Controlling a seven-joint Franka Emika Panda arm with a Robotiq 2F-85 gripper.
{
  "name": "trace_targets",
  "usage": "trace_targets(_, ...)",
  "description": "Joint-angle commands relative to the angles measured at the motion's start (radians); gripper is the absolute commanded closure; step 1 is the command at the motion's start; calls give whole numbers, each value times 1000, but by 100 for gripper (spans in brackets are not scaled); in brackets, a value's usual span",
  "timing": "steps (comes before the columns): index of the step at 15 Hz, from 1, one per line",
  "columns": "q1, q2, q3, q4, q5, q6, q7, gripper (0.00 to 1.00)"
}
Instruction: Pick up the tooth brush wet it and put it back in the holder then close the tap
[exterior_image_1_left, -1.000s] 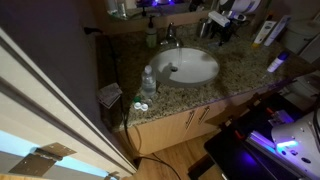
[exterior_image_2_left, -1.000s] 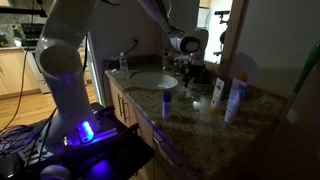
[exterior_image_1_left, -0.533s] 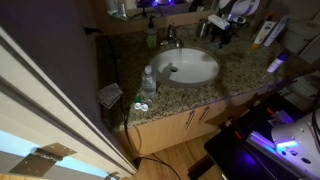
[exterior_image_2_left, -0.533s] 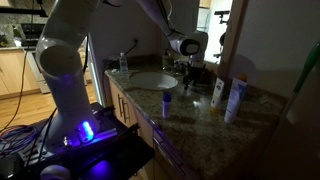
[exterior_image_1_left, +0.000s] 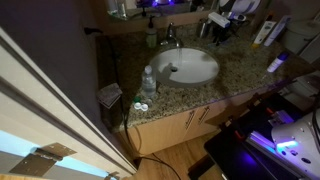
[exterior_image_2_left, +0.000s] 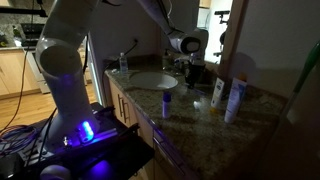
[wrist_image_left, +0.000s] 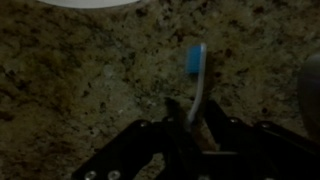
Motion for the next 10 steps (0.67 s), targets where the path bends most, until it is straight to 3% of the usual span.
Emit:
trace_targets(1, 13, 17, -11, -2, -14, 25, 11, 96)
trace_targets(3, -10, 6, 10, 7, 16, -12, -25, 100)
trace_targets(10, -91, -51, 58, 61, 164, -139, -156, 98)
